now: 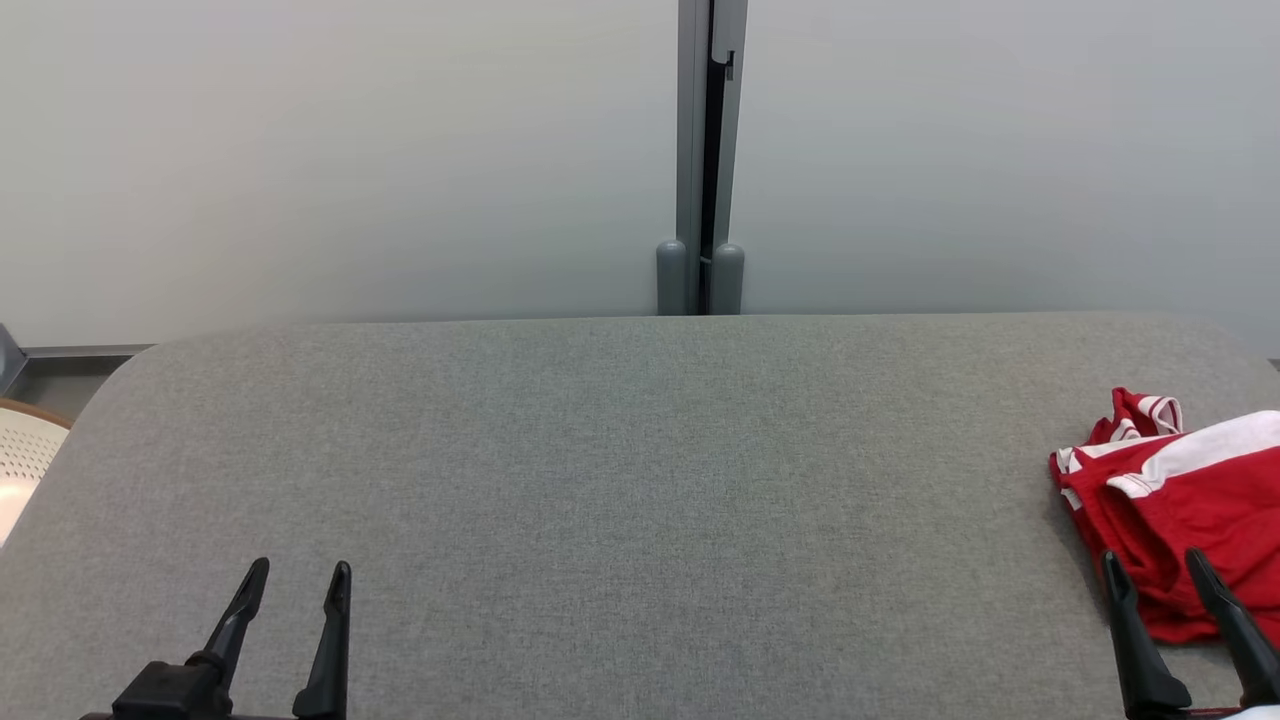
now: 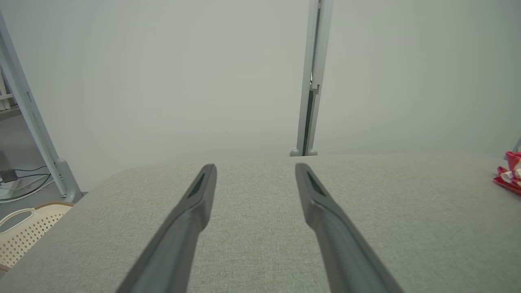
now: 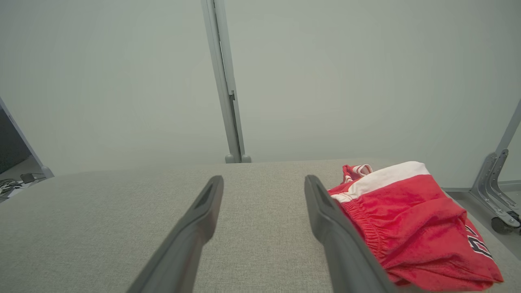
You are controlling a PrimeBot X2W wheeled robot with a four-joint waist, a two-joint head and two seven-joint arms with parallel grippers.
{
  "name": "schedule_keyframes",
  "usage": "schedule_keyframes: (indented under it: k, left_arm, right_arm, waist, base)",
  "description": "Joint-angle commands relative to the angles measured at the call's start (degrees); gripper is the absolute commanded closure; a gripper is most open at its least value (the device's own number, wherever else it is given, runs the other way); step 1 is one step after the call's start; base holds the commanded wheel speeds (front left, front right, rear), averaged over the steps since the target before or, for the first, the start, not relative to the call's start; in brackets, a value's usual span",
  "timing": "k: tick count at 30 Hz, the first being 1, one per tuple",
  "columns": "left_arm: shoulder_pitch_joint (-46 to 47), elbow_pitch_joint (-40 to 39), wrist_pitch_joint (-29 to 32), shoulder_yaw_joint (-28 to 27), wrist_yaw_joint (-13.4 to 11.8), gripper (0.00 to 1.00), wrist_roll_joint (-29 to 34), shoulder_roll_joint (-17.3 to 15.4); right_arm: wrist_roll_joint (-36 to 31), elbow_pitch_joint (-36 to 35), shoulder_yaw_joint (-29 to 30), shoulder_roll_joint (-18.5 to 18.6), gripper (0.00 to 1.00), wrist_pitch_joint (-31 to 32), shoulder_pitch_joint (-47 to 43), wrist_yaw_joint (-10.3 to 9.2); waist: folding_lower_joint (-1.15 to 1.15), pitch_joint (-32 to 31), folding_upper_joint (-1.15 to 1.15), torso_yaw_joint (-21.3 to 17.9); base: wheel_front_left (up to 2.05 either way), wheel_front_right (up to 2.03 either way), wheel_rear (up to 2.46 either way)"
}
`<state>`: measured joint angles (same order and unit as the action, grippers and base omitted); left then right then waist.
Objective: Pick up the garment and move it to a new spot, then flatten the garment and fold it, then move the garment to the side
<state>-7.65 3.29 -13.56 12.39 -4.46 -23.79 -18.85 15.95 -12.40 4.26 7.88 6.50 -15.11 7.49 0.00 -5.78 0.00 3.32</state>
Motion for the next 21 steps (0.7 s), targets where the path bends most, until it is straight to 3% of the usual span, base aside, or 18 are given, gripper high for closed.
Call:
schedule_keyframes:
  k: [1,21]
  left_arm:
    - [-0.19,-0.21,0.21,0.01,-0.19,0.00,-0.18,-0.28]
    - [-0.64,-1.24,1.29,0.05,-1.22,0.00,-0.85,-1.27]
  right_arm:
    - [-0.42,-0.43,0.23,-0.07,0.00,0.42,-0.53,-0.01]
    - [-0.17,-0.51,0.69,-0.40,0.00,0.55,-0.38,-0.02]
  waist:
    - [0.00,-0.22,0.00,0.04]
    - [0.00,-0.36,0.00,0.14]
  base:
    - [0.00,0.00,0.00]
    - [0.00,0.00,0.00]
